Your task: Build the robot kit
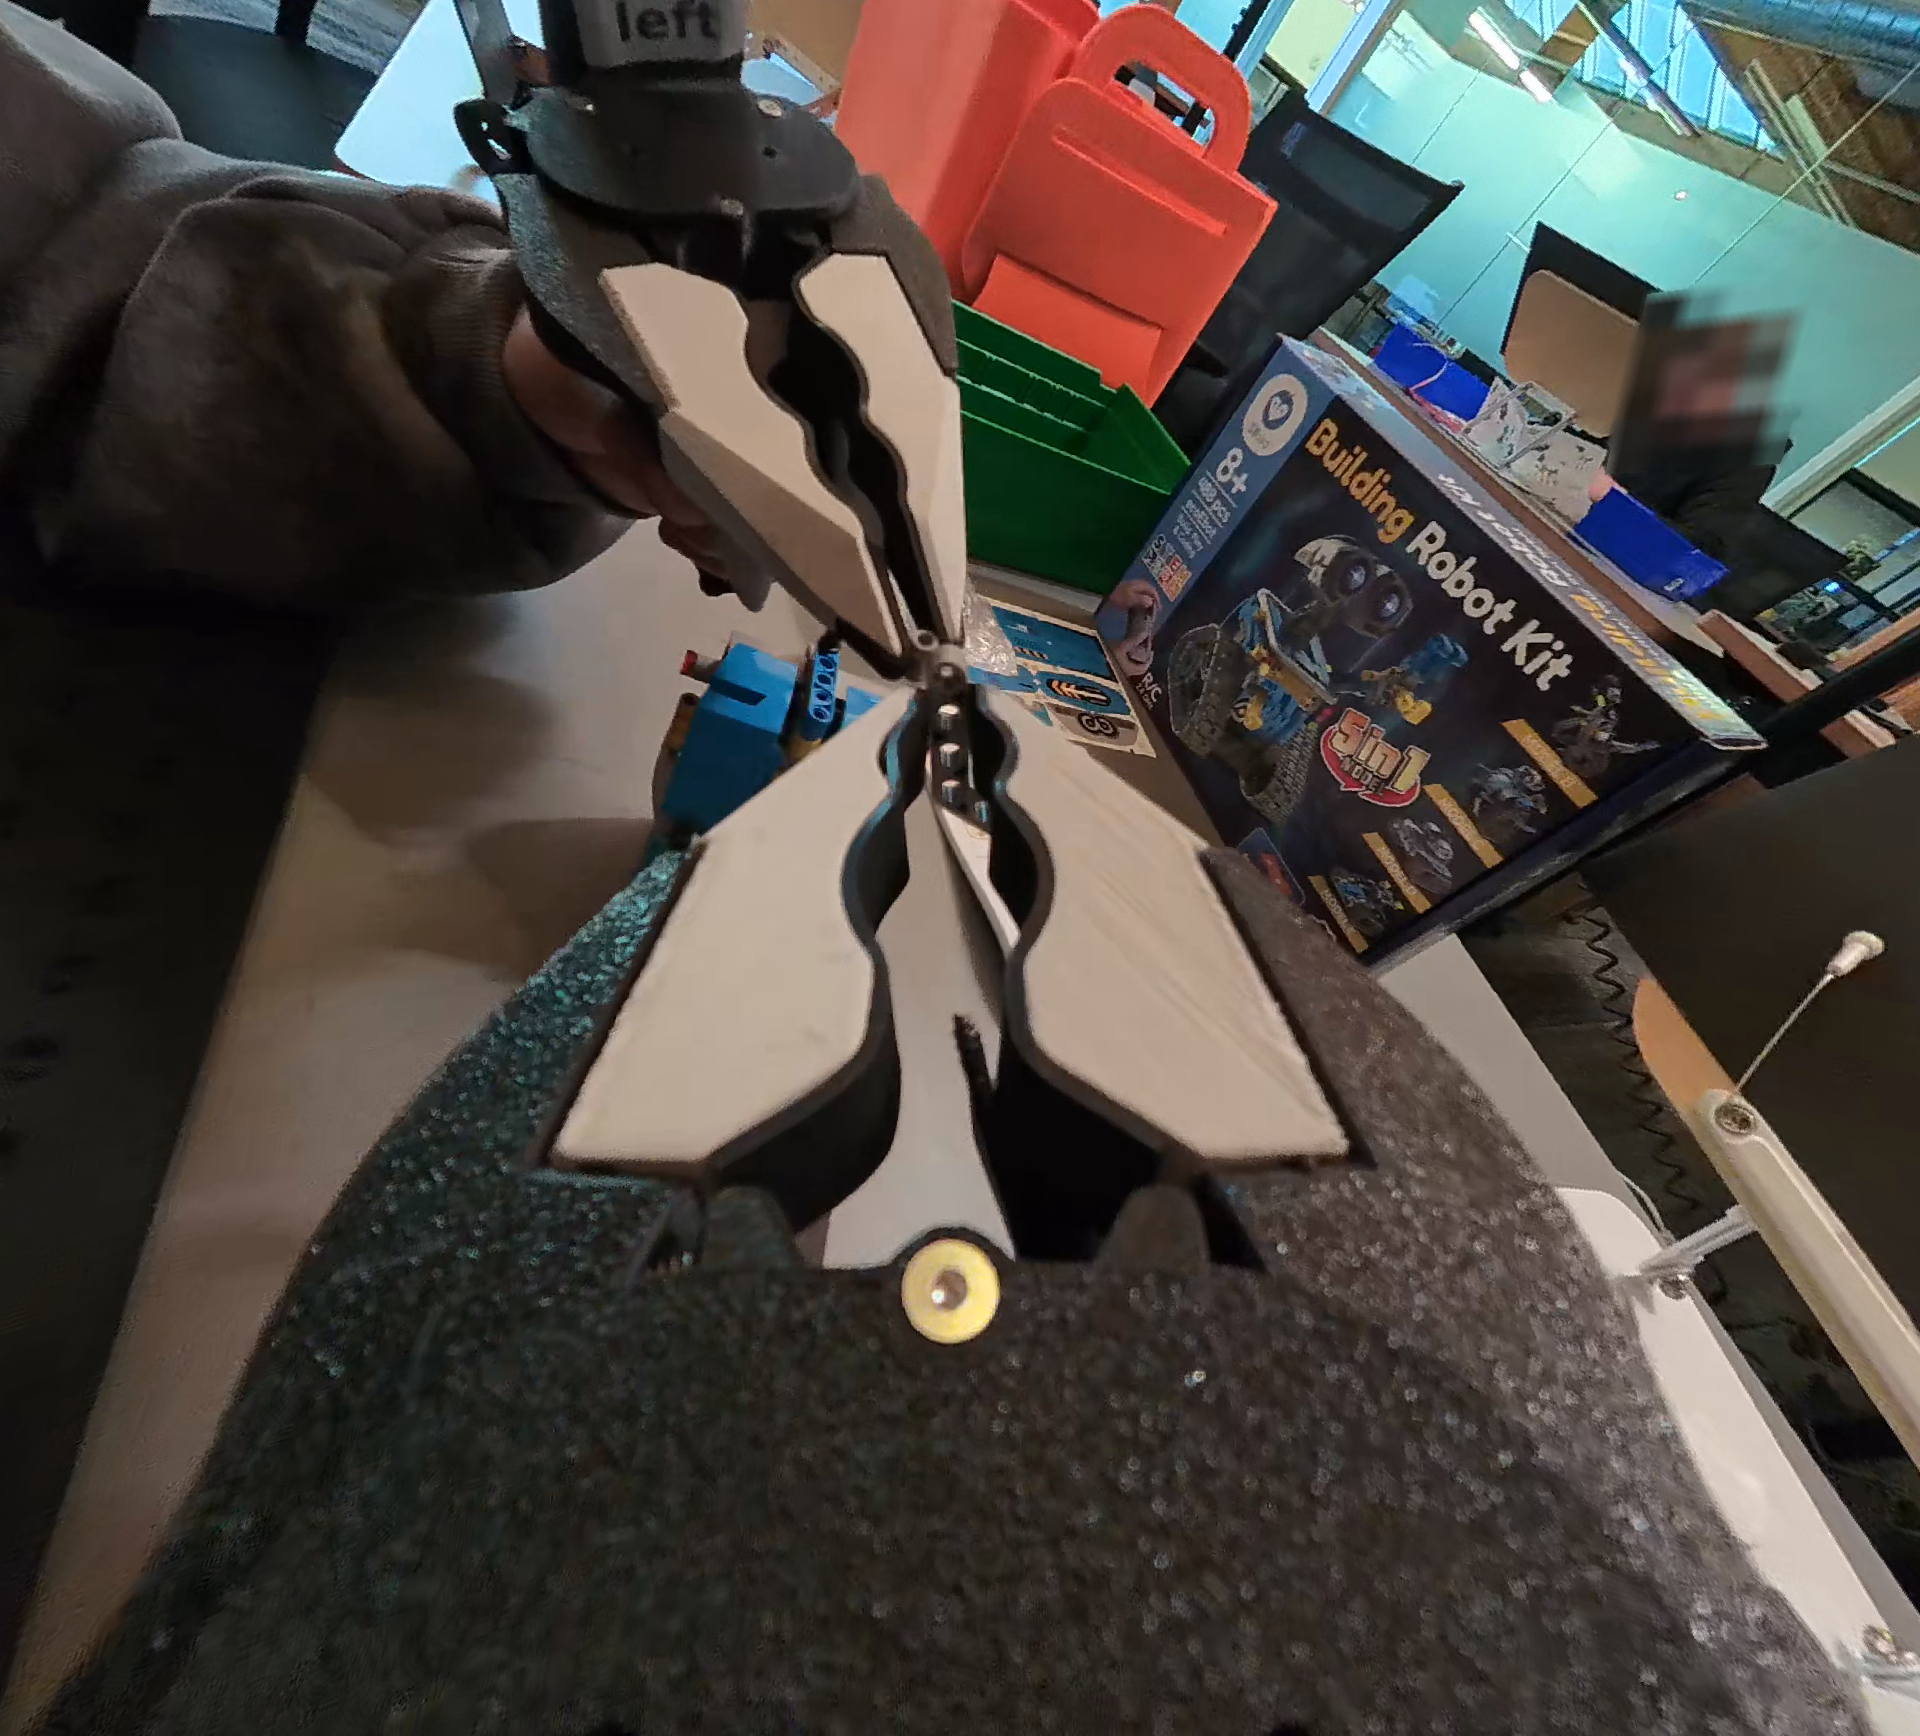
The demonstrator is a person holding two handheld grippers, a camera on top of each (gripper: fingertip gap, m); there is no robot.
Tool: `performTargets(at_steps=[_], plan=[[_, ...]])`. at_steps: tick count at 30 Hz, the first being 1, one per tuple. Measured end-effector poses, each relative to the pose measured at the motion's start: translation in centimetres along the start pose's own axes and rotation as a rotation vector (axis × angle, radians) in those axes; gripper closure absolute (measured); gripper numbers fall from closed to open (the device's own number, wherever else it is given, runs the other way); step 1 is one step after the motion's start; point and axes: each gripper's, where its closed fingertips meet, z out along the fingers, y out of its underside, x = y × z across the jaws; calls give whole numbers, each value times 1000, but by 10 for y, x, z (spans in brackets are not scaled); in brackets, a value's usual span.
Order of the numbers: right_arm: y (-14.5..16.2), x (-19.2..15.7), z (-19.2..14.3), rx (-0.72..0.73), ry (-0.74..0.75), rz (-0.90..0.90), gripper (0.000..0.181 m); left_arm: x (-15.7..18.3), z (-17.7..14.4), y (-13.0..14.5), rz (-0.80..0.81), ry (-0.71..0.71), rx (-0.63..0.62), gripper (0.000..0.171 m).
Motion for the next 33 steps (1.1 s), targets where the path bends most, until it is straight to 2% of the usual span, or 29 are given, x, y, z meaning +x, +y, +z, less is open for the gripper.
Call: performTargets(at_steps=[12, 22, 25, 29, 33], plan=[[9, -8, 1, -79, -25, -64, 174, 6, 5, 11, -50, 53, -32, 168], [2, -28, -4, 12, -243, 135, 175, 24, -1, 5, -178, 222, 18, 168], [-6, -24, -4, 81, -247, 190, 175, 21, -4, -4, -226, 232, 74, 168], [-15, -17, -4, 131, -176, 171, 175, 11, -7, -14, -326, 220, 153, 168], [-21, -4, -3, 146, 5, 32, 174, -5, -9, -23, -439, 156, 247, 168]])
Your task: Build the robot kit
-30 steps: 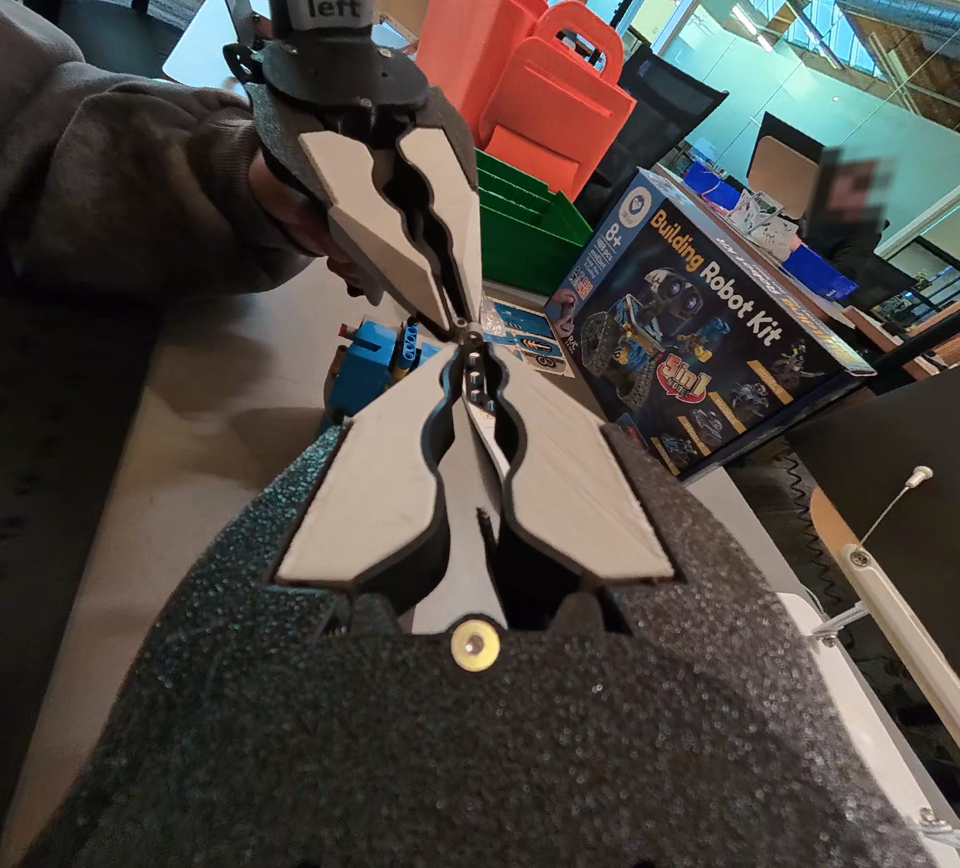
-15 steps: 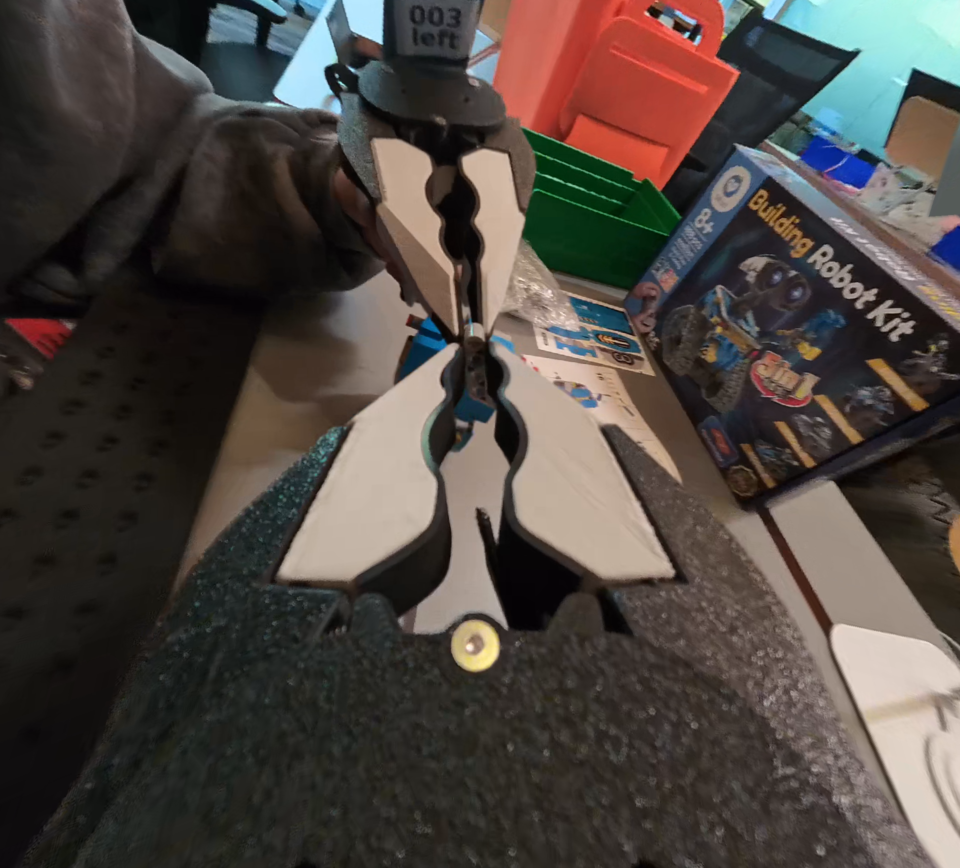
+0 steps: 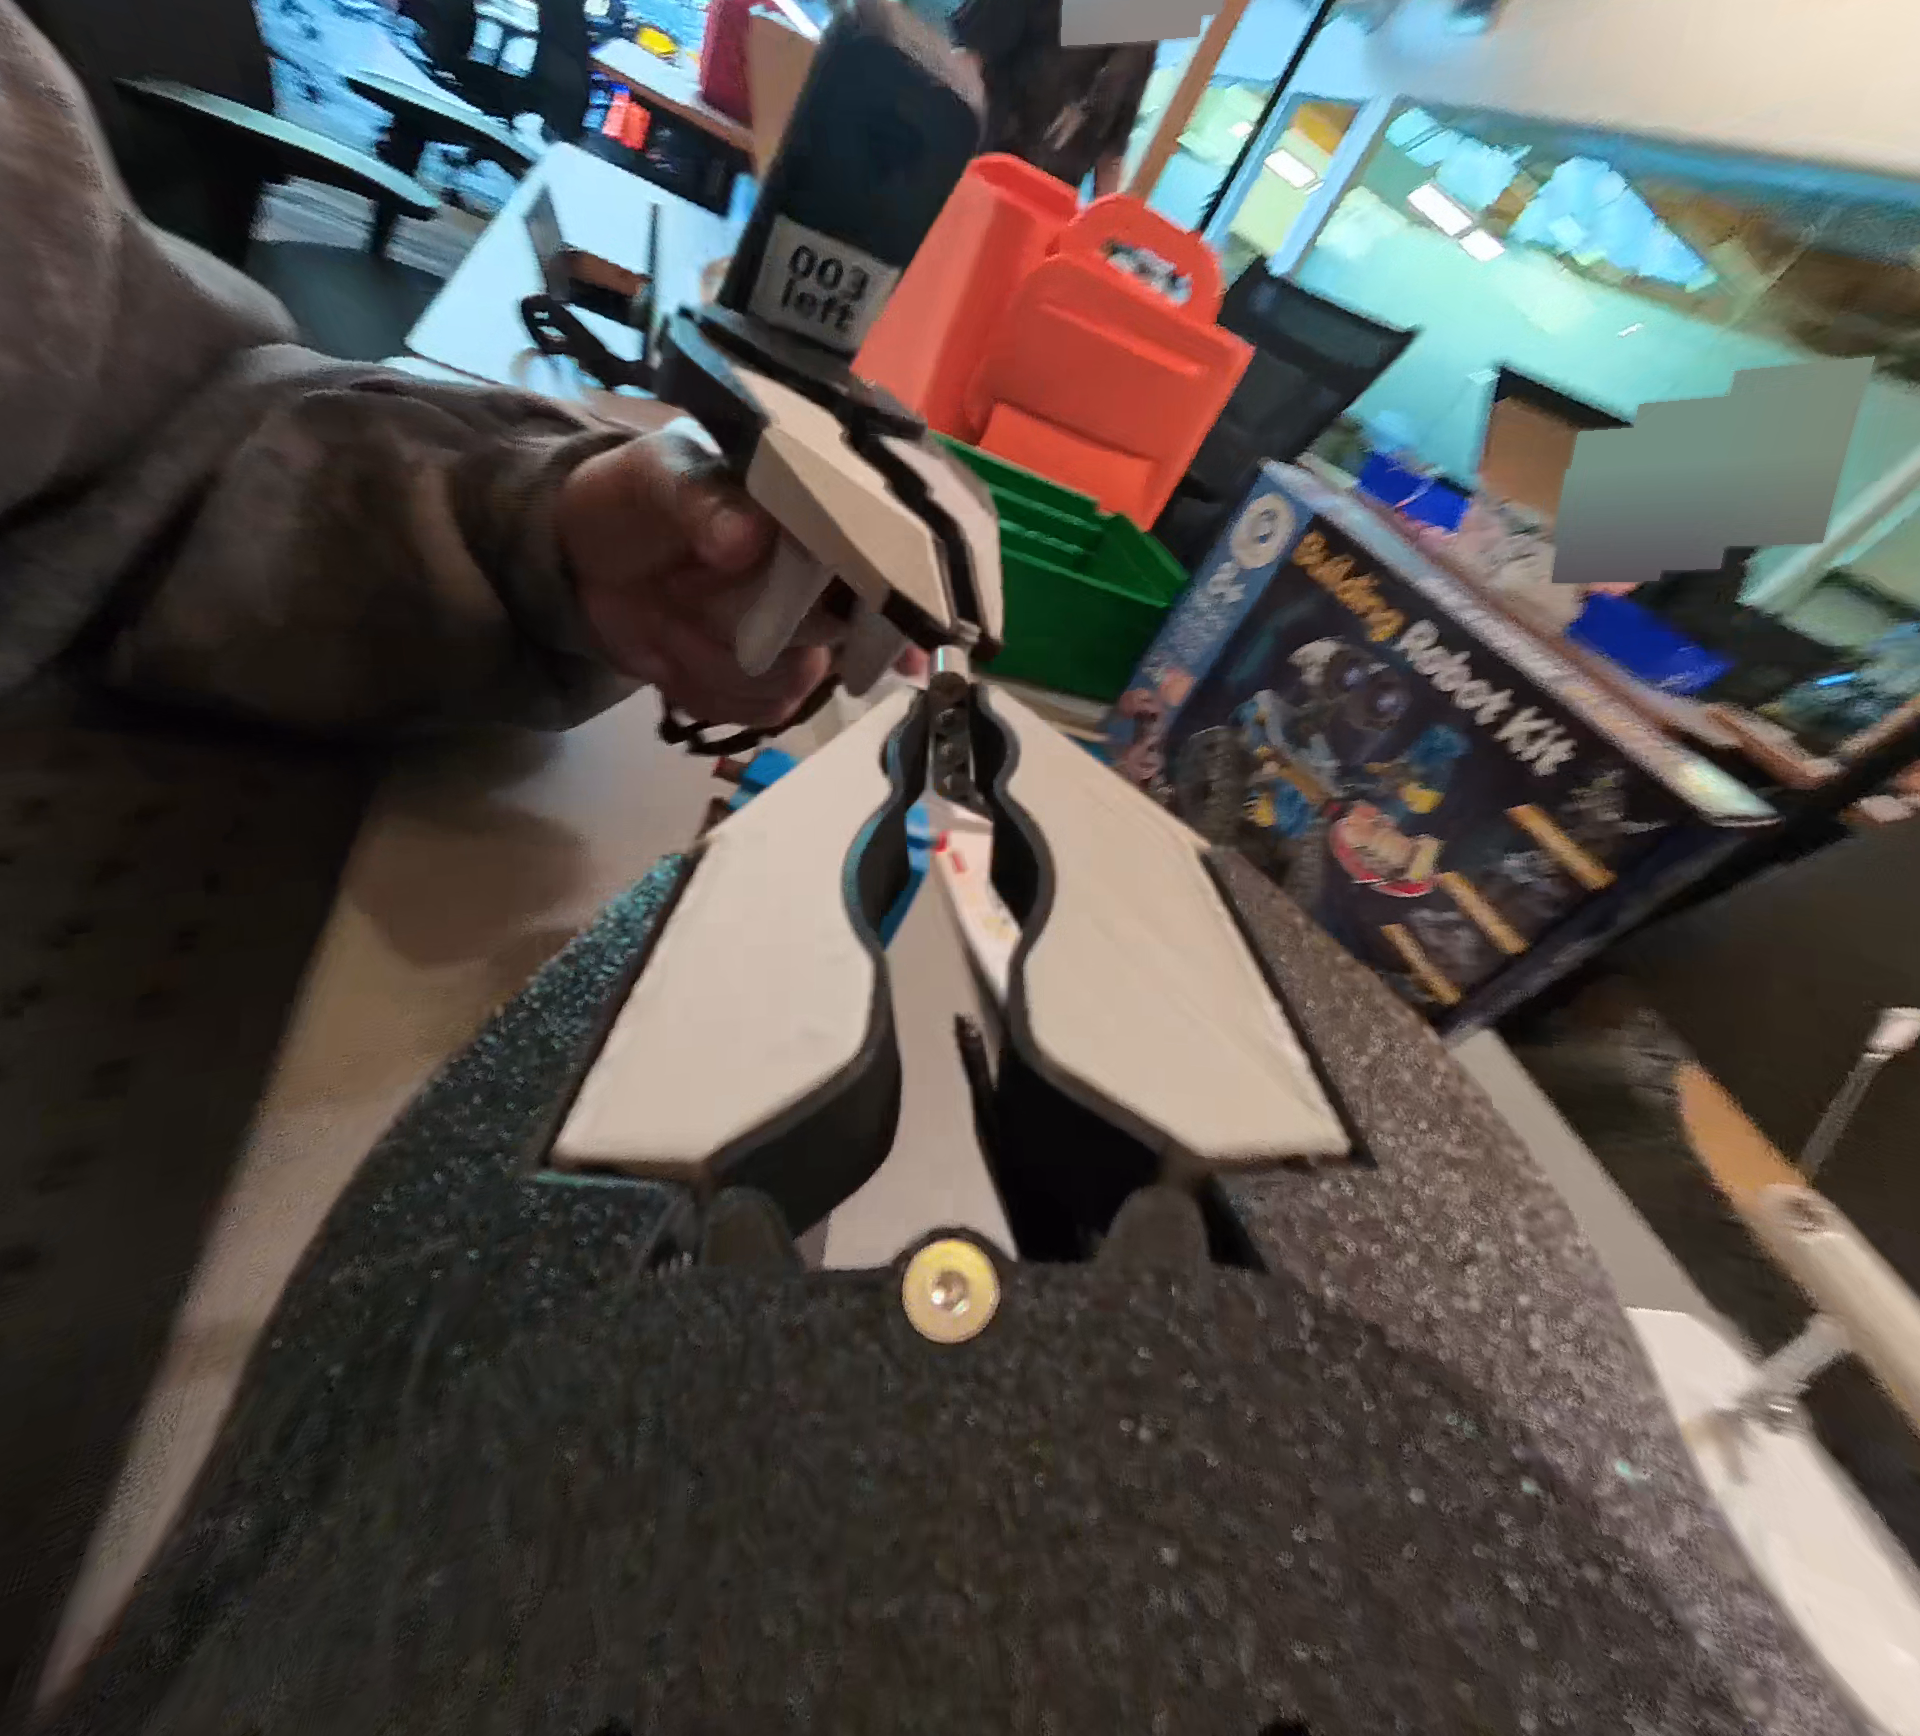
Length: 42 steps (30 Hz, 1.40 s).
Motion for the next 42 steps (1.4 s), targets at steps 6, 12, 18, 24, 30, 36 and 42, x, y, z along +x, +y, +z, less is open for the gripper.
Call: performTargets(at_steps=[6, 12, 18, 24, 30, 36, 42], plan=[[-13, 8, 0, 50, 122, -55, 174, -9, -10, -26, -174, -18, 197, 168], [-29, 13, -4, 234, -14, 314, 174, -11, -16, -45, -244, -46, 290, 168], [-37, 17, -7, 482, -371, 942, 175, -4, -6, -50, -117, -72, 294, 168], [-42, 13, -8, 571, -492, 1090, 175, 6, -2, -49, -99, -38, 313, 168], [-46, 9, -7, 568, -511, 1076, 175, 18, 0, -49, -70, -8, 299, 168], [-50, 8, -9, 588, -526, 1081, 174, 21, 4, -44, -84, 7, 292, 168], [-49, 10, -9, 588, -505, 1083, 175, 19, 5, -43, -60, -28, 297, 168]])
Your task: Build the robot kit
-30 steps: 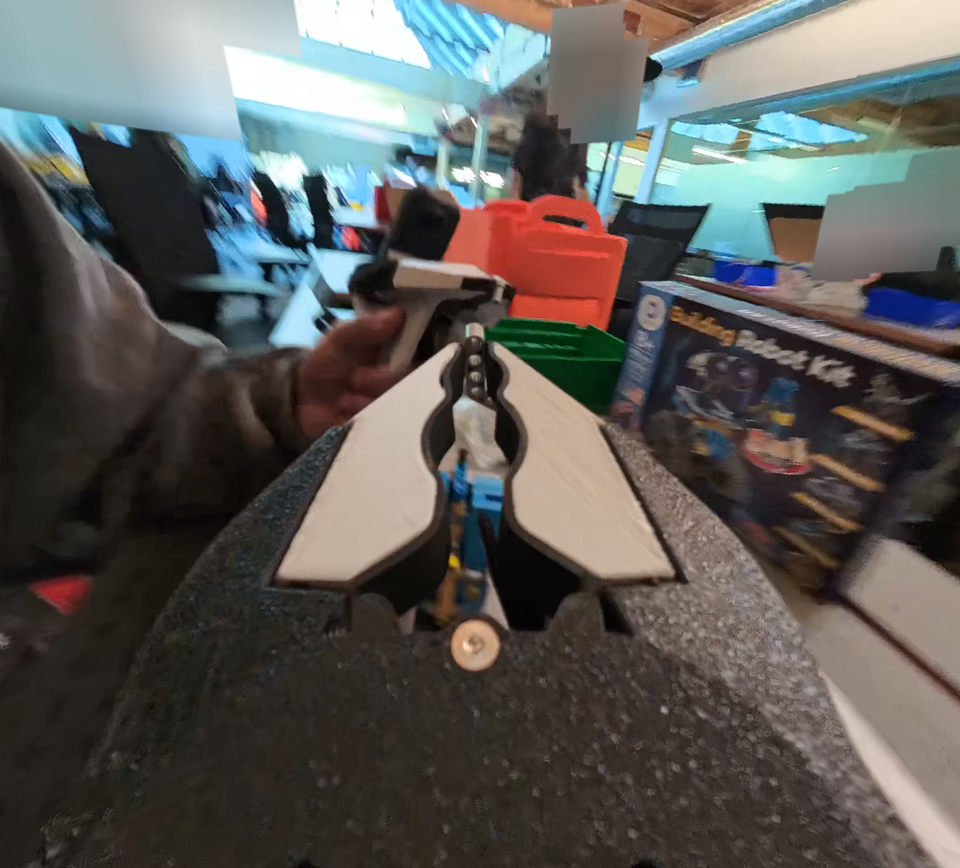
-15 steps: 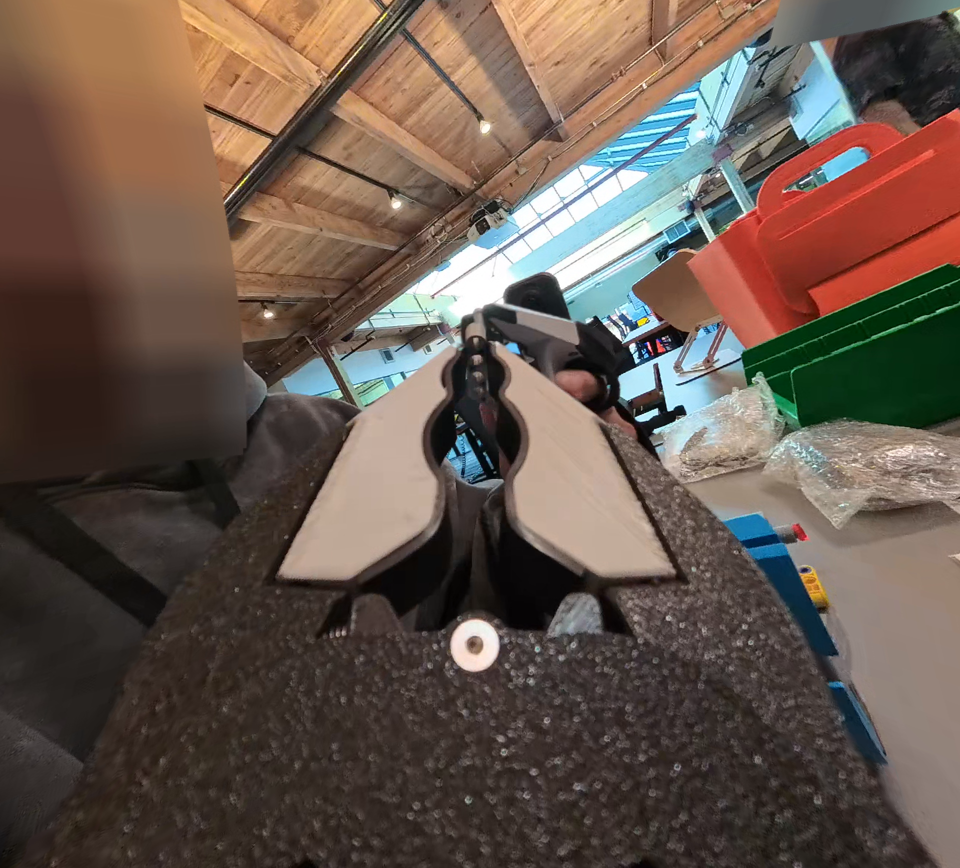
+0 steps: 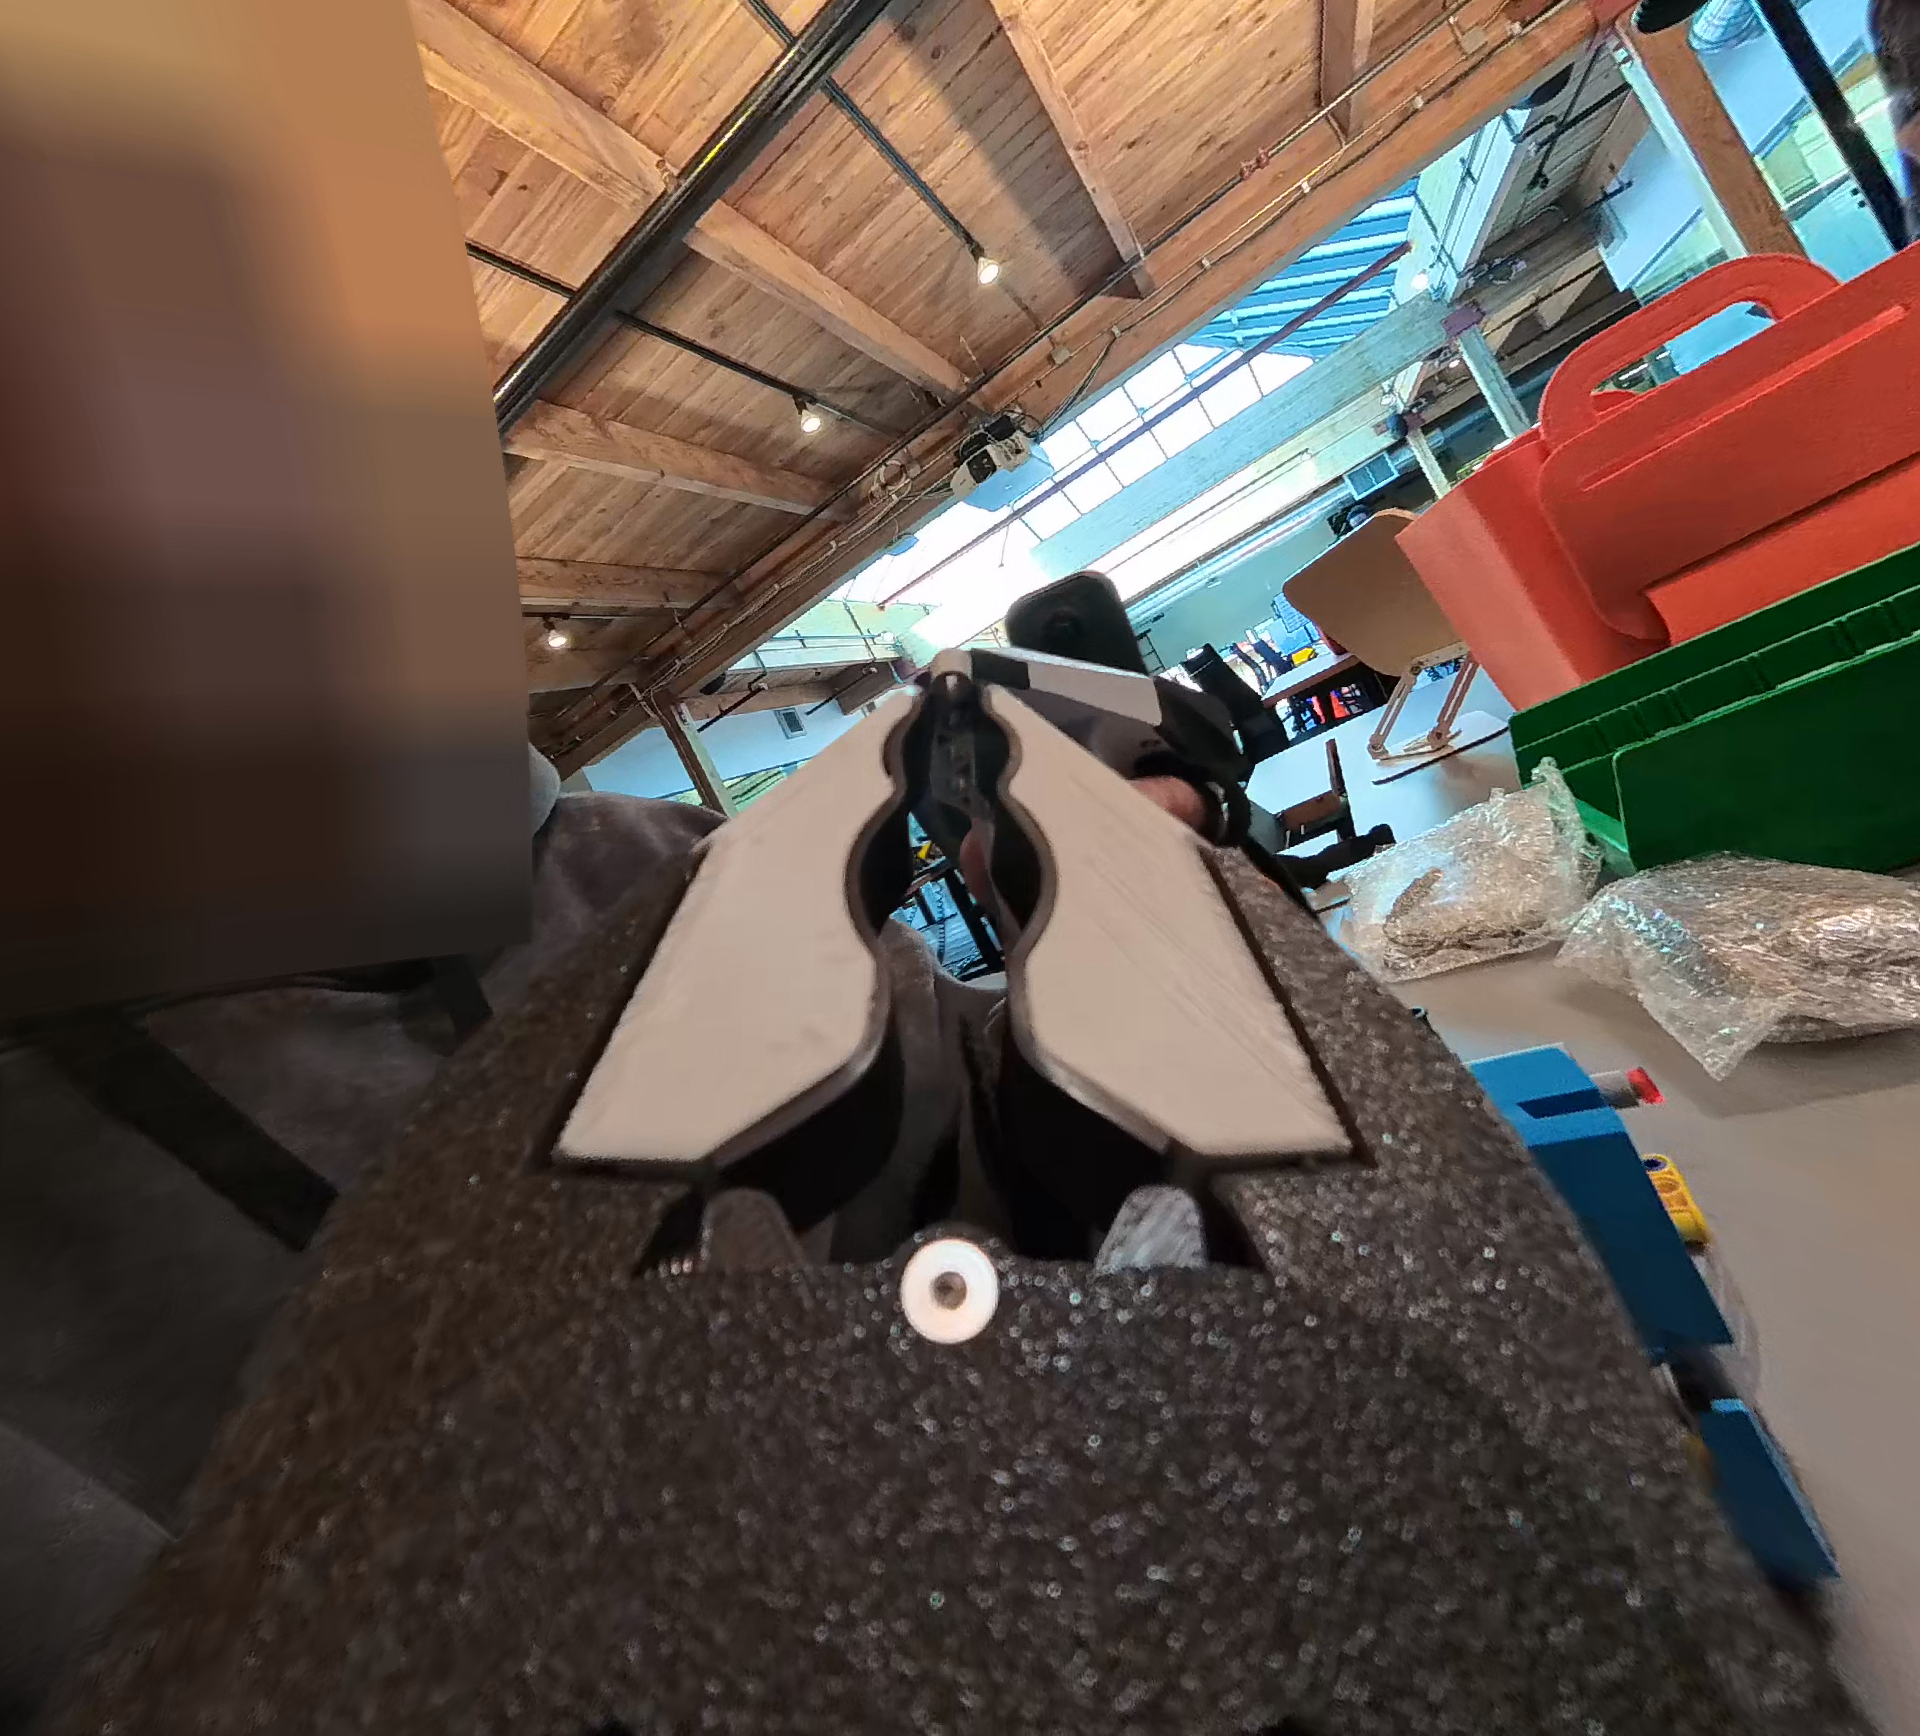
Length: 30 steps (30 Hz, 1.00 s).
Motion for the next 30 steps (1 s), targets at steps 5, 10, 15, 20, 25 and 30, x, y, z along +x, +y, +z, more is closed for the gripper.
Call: performTargets(at_steps=[5, 10, 15, 20, 25, 30], plan=[[-2, -1, -1, -31, 138, -306, 175, -1, 2, -1, -155, -51, 75, 168], [-6, -8, 2, -110, 395, -884, 175, 3, 5, -7, -368, -58, 177, 168], [-8, -11, 3, -211, 653, -1397, 175, 2, 6, -8, -577, -28, 259, 167], [-9, -7, 1, -335, 859, -1735, 175, -3, 6, -7, -672, -37, 307, 168], [-10, -10, 3, -383, 961, -1908, 174, -1, 6, -8, -699, -41, 343, 167], [-9, -12, 4, -406, 1000, -1989, 174, 2, 5, -8, -719, -38, 357, 168]])
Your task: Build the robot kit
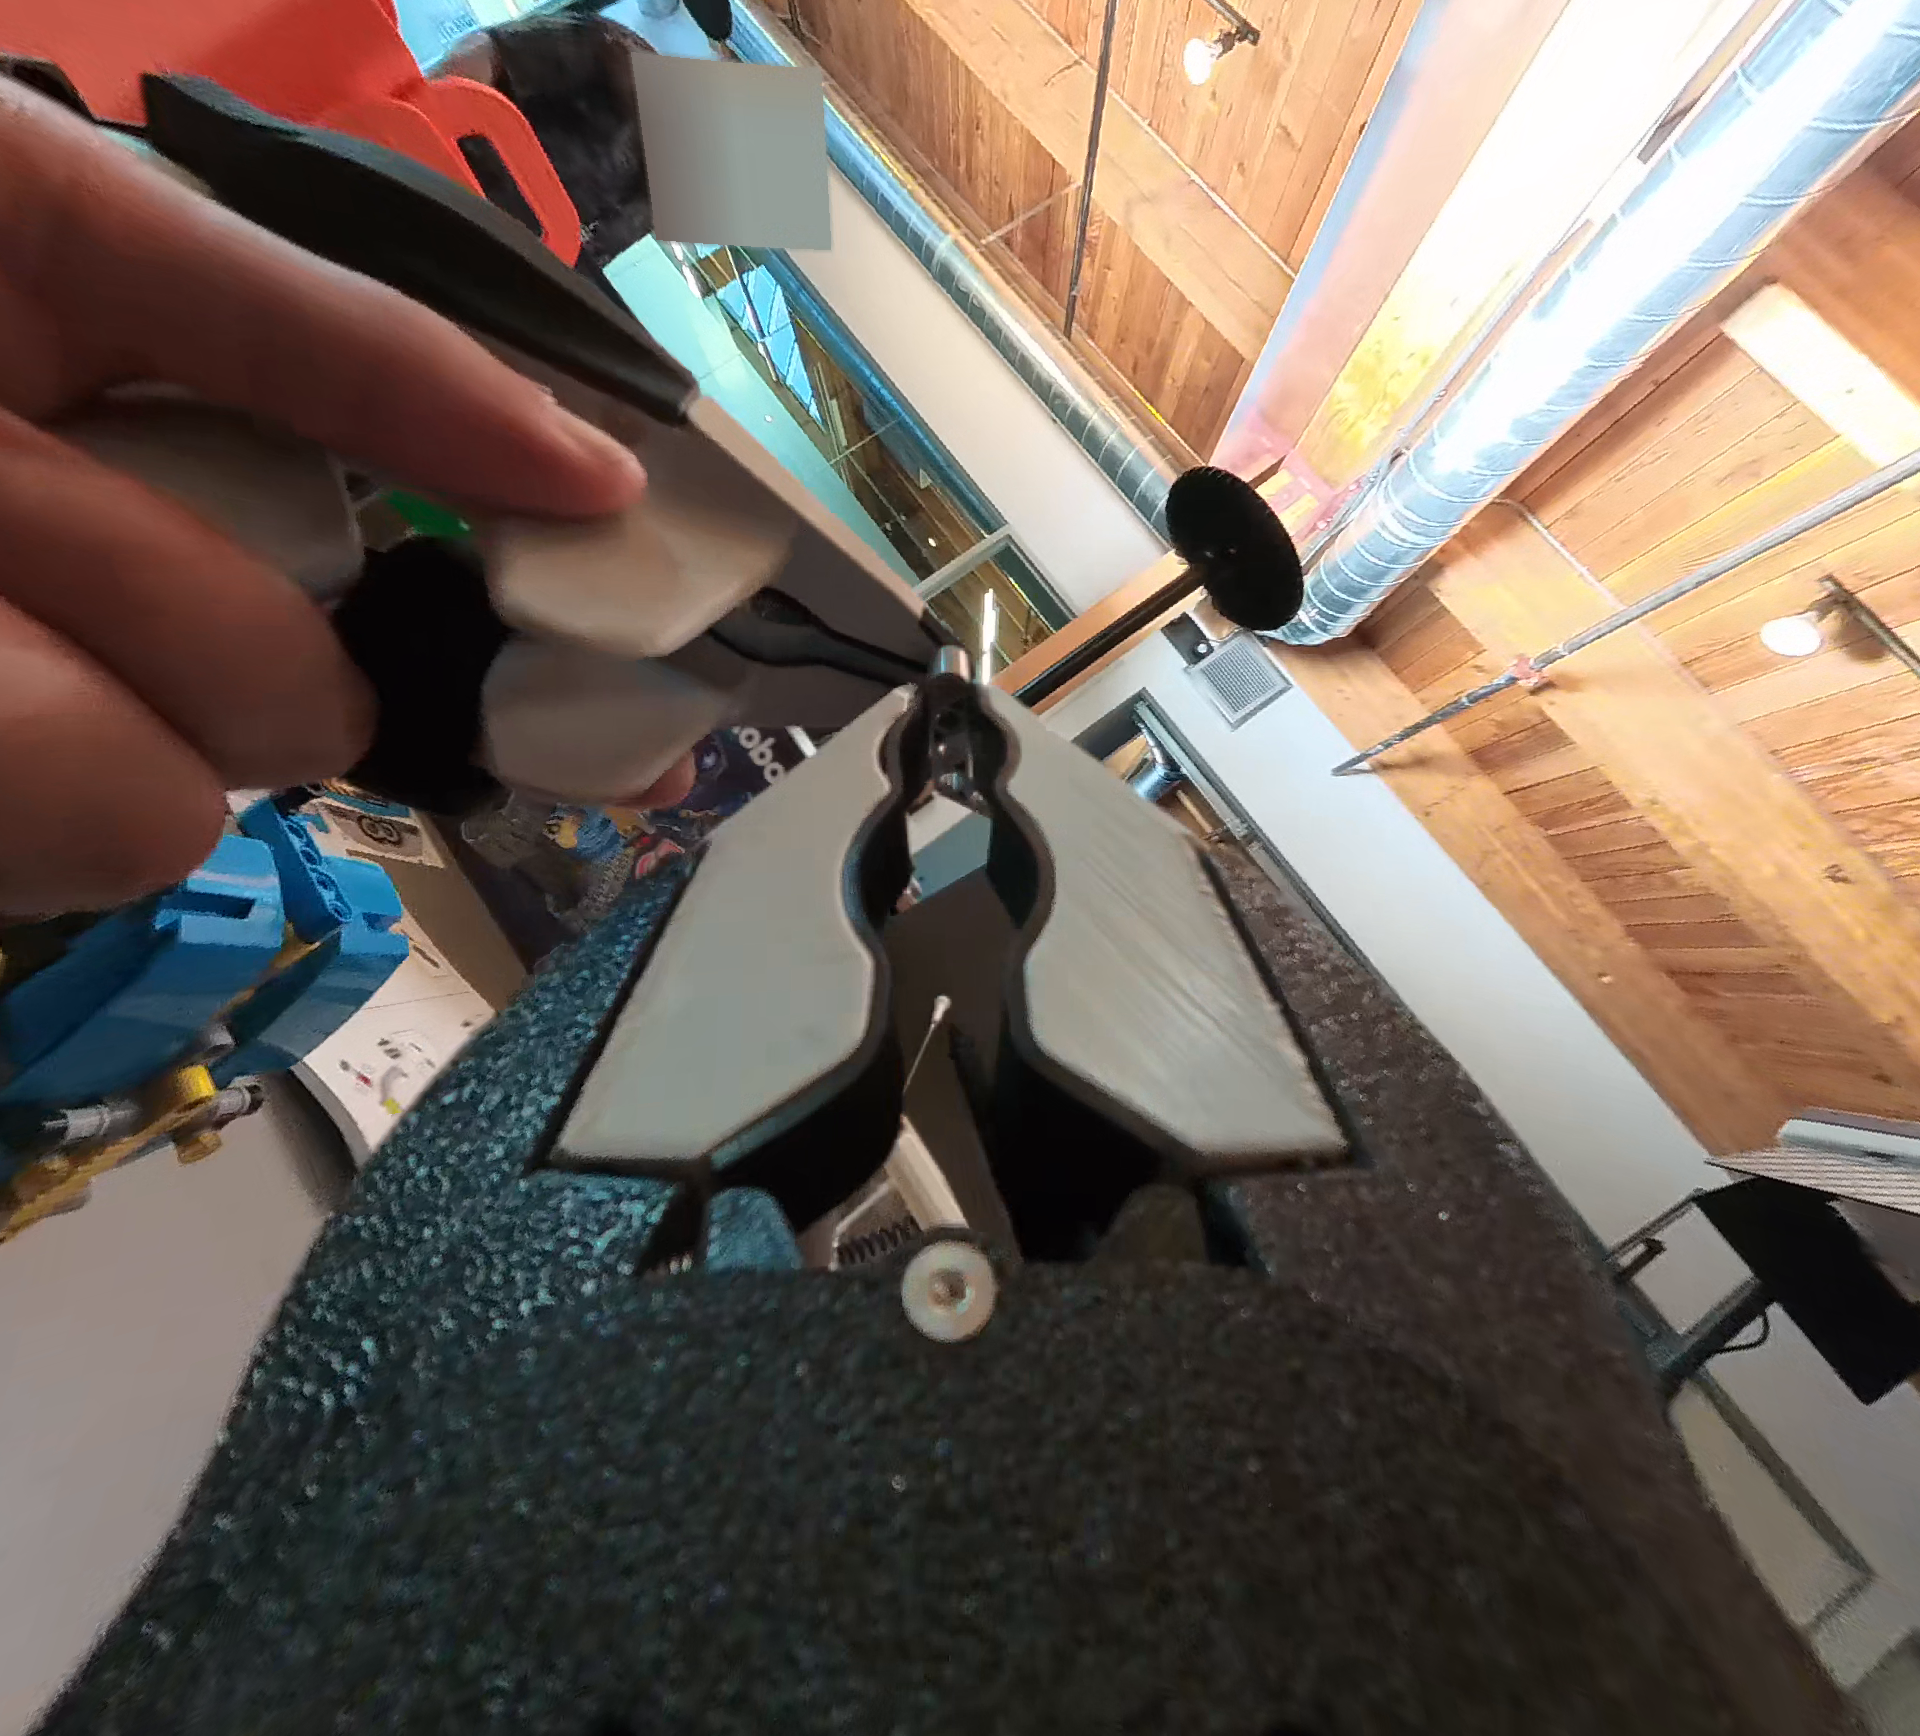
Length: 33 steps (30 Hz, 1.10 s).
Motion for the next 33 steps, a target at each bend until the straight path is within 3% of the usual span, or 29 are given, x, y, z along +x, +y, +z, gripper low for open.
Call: performTargets(at_steps=[3, 7, 15, 23, 33], plan=[[-2, -1, -1, 9, -1, 16, 174, 1, -1, 1, 37, 1, 1, 168], [1, -4, 1, 13, -64, 186, 175, -2, -3, 0, 102, -6, 0, 166], [3, -7, 2, 8, -72, 128, 174, -5, -4, -2, 79, 15, -51, 167], [7, -3, 2, 21, -107, 264, 175, 3, -3, -3, 247, 9, -91, 168], [3, -10, 1, 61, -173, 288, 175, -9, -4, -4, 237, -27, -155, 170]])
